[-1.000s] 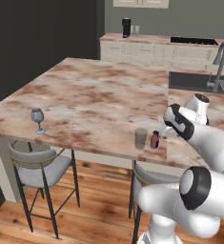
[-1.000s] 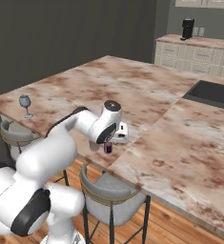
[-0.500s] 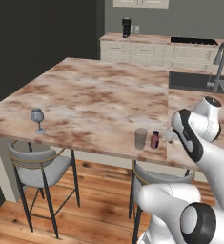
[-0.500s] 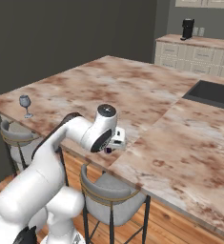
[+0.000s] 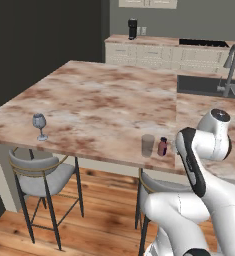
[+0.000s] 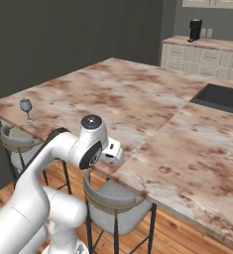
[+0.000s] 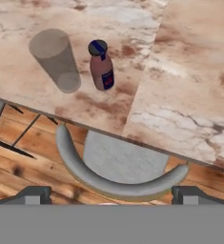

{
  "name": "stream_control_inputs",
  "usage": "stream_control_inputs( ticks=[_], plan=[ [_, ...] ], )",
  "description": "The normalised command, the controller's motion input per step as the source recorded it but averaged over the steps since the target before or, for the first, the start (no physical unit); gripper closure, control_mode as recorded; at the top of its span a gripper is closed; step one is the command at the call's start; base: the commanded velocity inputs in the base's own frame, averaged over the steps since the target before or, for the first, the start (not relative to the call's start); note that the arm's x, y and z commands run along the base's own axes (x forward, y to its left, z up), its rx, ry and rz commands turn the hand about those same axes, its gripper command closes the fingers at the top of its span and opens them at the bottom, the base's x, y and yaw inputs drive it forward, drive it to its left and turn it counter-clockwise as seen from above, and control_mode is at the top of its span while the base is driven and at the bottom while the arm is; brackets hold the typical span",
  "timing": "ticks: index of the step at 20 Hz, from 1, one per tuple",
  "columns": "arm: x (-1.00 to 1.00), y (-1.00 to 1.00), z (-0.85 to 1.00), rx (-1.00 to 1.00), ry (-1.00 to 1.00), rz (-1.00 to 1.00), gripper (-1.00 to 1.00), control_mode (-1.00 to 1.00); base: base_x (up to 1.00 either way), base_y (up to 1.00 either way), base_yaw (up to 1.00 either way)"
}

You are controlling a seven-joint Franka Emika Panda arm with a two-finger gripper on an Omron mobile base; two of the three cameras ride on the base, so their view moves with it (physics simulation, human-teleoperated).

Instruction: There is a wine glass and glass cup on the dining counter. Place the wine bottle next to the wine glass and the juice bottle next to the glass cup.

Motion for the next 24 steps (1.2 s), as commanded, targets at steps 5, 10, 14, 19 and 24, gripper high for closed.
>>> stream_control_inputs(
  ticks=[5,10,14,19,24],
  plan=[
    [-0.05,0.03,0.02,0.0,0.0,-0.07,-1.0,-1.0,0.0,0.0,0.0],
    [0.0,0.0,0.0,0.0,0.0,0.0,-1.0,-1.0,0.0,0.0,0.0],
    [0.0,0.0,0.0,0.0,0.0,0.0,-1.0,-1.0,0.0,0.0,0.0],
    [0.0,0.0,0.0,0.0,0.0,0.0,-1.0,1.0,-0.12,-0.01,-0.02],
    [0.0,0.0,0.0,0.0,0.0,0.0,-1.0,1.0,-0.61,0.0,-0.22]
  ],
)
